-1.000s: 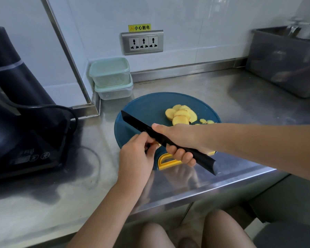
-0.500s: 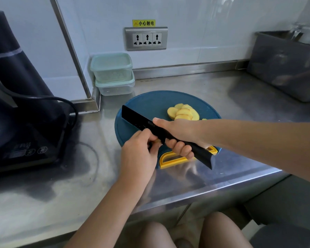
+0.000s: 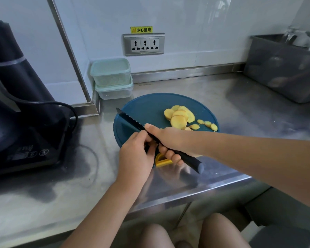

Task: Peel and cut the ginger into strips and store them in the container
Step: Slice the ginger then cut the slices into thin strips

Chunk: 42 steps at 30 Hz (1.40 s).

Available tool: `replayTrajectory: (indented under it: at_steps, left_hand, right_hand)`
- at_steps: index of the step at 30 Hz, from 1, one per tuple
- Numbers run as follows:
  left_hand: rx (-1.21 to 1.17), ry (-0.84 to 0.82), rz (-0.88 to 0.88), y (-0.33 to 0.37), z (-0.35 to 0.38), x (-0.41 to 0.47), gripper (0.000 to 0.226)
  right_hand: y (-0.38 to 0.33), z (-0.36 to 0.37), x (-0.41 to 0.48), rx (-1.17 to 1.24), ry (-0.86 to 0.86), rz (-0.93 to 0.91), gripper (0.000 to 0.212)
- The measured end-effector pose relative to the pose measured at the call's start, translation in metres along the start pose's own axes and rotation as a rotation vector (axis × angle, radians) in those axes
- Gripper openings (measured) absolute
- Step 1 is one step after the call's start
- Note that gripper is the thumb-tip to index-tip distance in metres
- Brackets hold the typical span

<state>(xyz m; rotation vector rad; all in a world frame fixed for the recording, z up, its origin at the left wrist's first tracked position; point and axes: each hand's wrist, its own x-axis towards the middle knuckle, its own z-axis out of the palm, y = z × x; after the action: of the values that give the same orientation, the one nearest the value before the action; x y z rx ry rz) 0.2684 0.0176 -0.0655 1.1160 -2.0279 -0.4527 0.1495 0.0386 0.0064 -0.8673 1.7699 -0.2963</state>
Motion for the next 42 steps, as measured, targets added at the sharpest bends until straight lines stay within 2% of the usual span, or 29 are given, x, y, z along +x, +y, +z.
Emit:
replayTrajectory:
  at_steps: [18,23,35,42]
  left_hand:
    - [0.026,0.017,-0.001,-0.001,0.002,0.002,0.013]
    - [0.057,-0.001,0.033,0.000,0.002,0.002,0.012]
    - [0.060,0.009,-0.013,0.002,0.002,0.000,0.012]
    - [0.050,0.013,-0.004,0.003,0.001,0.000,0.009]
  right_hand:
    - [0.010,-0.010,-0.002,0.029,-0.040,0.037,0.071]
    - [0.004,-0.012,0.000,-0.014,-0.018,0.035,0.070]
    - [-0.002,0.004,0.001,-0.074,0.070,-0.002,0.071]
    - [-0.002,0.001,0.002,0.043,0.012,-0.029,0.069]
